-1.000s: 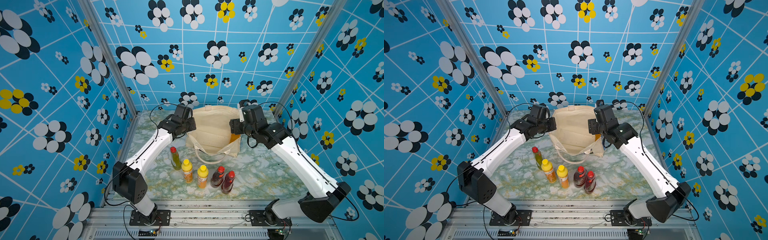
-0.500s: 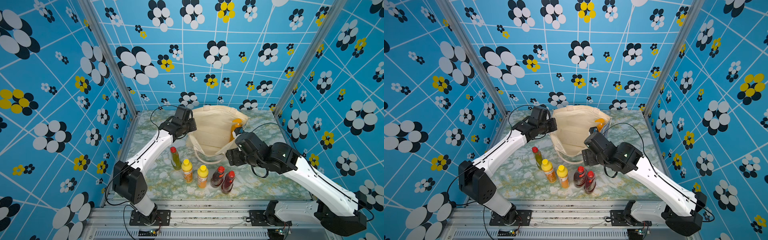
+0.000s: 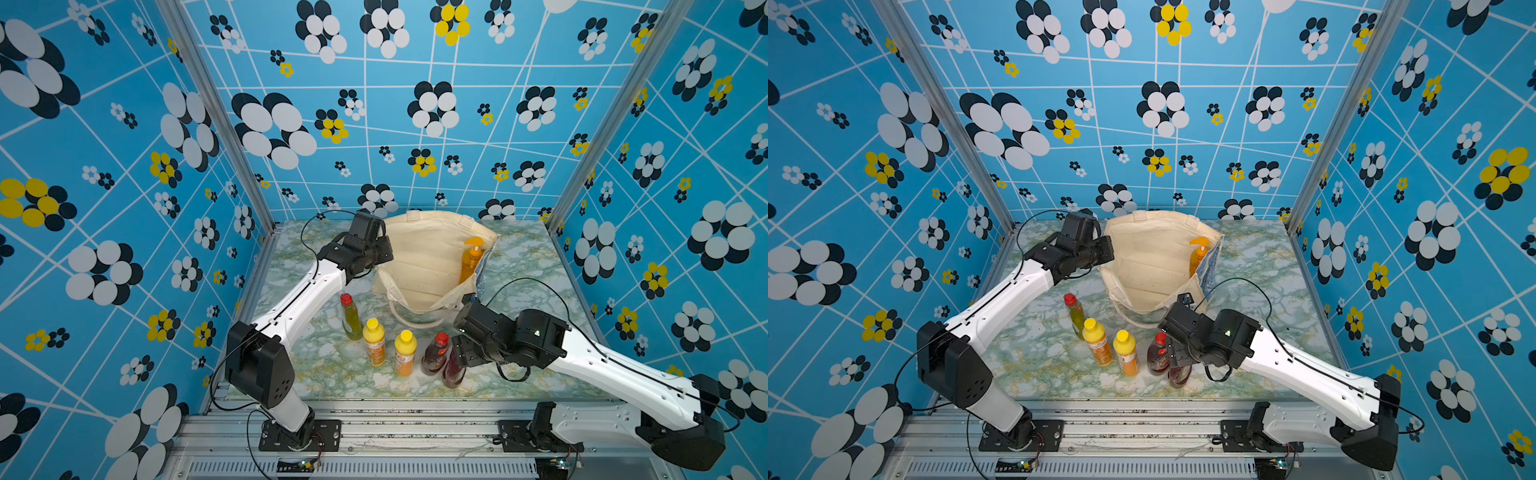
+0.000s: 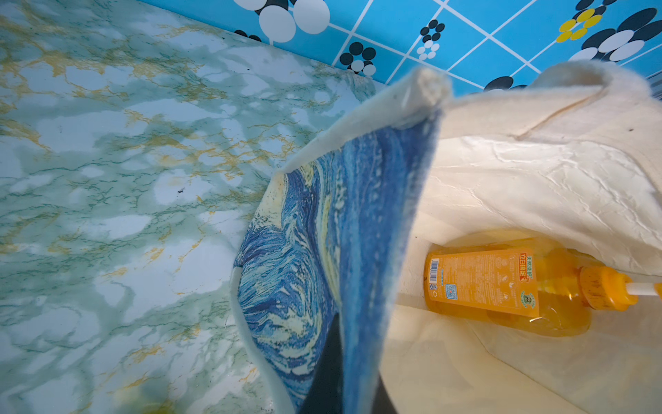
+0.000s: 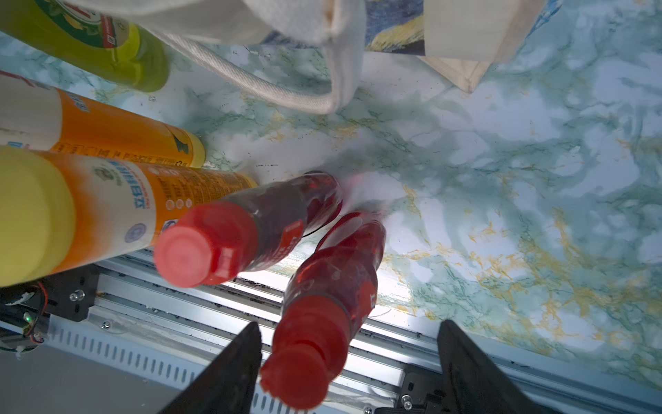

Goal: Pack dish soap into the shopping bag
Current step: Pick up the bottle of dish soap at the center of the board.

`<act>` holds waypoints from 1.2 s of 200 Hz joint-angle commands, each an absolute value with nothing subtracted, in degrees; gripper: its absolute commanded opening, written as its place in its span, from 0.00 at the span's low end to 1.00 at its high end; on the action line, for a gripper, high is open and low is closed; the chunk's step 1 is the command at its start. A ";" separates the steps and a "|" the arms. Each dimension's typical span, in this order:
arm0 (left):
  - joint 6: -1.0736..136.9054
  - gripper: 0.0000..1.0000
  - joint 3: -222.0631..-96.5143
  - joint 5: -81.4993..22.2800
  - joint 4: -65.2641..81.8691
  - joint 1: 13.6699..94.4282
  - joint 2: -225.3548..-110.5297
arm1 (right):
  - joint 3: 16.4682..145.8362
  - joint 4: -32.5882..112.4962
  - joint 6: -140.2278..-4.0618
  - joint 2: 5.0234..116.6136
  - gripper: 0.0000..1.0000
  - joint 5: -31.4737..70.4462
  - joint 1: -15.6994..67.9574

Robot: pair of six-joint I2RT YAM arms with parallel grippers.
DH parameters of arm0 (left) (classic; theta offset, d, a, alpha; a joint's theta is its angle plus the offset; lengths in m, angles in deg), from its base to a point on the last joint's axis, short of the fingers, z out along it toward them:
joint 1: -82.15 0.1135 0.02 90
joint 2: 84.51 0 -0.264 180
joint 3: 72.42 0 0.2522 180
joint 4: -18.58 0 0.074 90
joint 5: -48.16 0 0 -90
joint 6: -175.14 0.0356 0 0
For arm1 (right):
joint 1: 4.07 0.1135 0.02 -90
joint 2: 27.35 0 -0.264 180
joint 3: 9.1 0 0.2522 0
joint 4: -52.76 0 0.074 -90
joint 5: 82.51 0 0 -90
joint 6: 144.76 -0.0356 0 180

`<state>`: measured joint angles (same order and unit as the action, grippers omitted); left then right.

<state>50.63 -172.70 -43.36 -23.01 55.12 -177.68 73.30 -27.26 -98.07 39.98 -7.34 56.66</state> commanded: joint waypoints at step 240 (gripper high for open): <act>50.31 0.03 -173.72 -46.23 -24.75 54.72 -177.15 | 64.90 -26.98 -92.83 40.89 0.64 -11.26 56.92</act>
<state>50.37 -172.70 -44.87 -23.43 55.06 -177.68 66.13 -23.48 -94.92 40.64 -7.21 56.68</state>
